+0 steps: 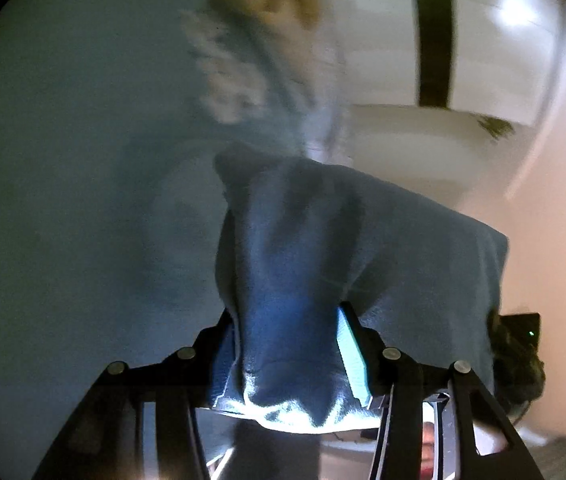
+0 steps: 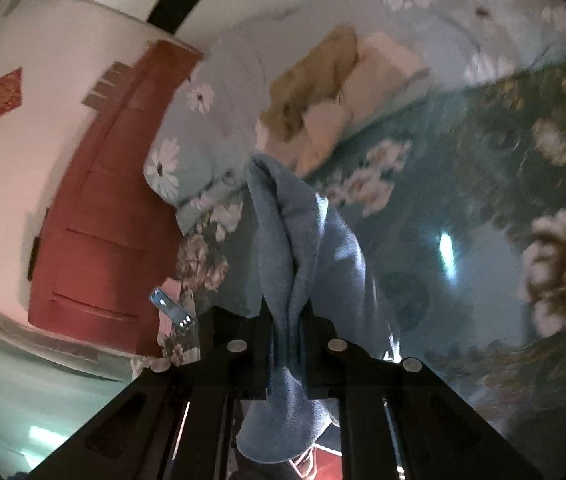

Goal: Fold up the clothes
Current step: 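Lift the folded blue shirt with both grippers and carry it to the clothes stack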

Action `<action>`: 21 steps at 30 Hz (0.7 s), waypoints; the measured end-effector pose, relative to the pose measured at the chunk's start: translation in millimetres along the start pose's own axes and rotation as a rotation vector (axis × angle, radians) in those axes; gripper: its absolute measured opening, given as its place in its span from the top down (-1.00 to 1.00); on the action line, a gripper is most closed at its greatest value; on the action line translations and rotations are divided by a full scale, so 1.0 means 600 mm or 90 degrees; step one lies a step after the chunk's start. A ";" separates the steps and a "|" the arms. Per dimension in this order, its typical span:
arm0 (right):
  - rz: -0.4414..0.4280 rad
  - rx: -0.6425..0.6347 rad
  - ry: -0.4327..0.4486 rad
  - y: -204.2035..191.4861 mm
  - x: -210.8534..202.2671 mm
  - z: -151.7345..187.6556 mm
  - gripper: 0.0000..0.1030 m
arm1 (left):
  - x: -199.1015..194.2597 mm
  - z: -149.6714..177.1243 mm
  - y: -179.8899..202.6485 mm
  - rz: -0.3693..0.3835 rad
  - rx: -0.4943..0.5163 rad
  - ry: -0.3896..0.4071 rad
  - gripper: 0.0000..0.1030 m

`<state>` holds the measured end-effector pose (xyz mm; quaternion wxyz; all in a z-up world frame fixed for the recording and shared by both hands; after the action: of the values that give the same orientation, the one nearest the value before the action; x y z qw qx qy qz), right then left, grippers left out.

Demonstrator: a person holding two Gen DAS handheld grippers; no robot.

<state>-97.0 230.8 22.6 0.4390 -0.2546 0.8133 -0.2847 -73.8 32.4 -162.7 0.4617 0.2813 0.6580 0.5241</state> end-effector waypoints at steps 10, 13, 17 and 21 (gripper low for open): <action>0.061 -0.067 0.134 0.028 -0.312 -0.121 0.81 | 0.184 0.101 0.289 0.129 0.119 -0.124 0.03; 0.092 -0.069 0.170 0.058 -0.405 -0.146 0.81 | 0.233 0.153 0.358 0.155 0.138 -0.162 0.02; 0.121 -0.044 0.213 0.128 -0.517 -0.159 0.81 | 0.292 0.230 0.425 0.171 0.163 -0.219 0.02; 0.130 0.007 0.228 0.232 -0.608 -0.162 0.81 | 0.364 0.321 0.477 0.153 0.229 -0.277 0.01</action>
<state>-26.4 594.8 178.7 0.3156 -0.1139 0.8981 -0.2843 -23.1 385.6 36.1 0.4690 0.5404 0.5879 0.3773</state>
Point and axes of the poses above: each gripper's, at about its wrist camera, not at the fingertips, and x roughly the way its jaws point, y to its right, z to its underside, the point moved 5 cm from there along x, roughly the way its jaws point, and after that the axes turned 12 degrees about y, right-handed, at the moved point
